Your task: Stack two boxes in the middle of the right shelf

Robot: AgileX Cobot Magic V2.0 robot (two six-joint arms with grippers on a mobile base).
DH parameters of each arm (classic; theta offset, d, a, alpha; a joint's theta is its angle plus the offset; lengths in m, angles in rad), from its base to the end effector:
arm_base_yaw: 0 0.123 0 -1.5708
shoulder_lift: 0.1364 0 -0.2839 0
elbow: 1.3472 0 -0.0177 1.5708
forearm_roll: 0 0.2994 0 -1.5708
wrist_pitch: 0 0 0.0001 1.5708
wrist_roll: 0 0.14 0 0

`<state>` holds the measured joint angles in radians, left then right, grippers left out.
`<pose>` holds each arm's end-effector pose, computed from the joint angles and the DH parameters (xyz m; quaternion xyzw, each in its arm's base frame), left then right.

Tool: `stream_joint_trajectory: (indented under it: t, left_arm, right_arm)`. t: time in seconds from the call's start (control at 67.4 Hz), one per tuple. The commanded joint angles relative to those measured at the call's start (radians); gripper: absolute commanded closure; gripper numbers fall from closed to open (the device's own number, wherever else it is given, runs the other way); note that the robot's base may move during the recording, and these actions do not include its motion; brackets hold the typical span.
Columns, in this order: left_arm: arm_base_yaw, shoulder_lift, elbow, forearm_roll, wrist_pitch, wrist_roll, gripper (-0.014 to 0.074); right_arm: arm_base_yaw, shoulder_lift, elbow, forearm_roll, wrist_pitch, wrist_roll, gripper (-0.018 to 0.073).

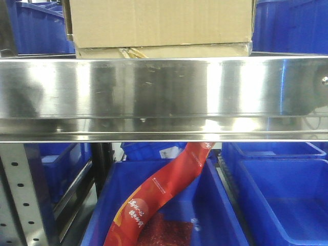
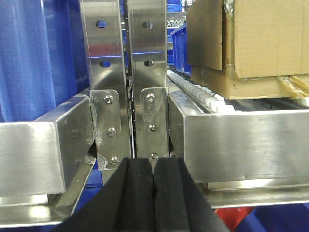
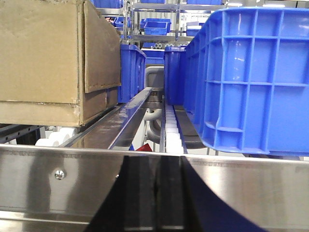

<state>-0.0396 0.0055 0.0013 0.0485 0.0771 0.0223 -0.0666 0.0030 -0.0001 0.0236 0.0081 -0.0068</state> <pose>0.1559 -0.0056 0.2052 0.0376 0.7049 0.0123 0.7082 0.1550 -0.0103 0.2159 0.0283 0.6791 -0.0182 0.7333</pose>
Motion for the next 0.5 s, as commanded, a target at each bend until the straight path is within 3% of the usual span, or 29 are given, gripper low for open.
stream_joint_trajectory:
  t: [0.0, 0.49]
  left_arm:
    - [-0.005, -0.006, -0.001, 0.004, -0.016, 0.001, 0.0707]
    - [-0.005, -0.006, -0.001, 0.004, -0.016, 0.001, 0.0707]
  right_arm:
    - [-0.006, -0.003, 0.000, -0.001, -0.023, 0.000, 0.0727]
    - [-0.006, -0.003, 0.000, -0.001, -0.023, 0.000, 0.0727]
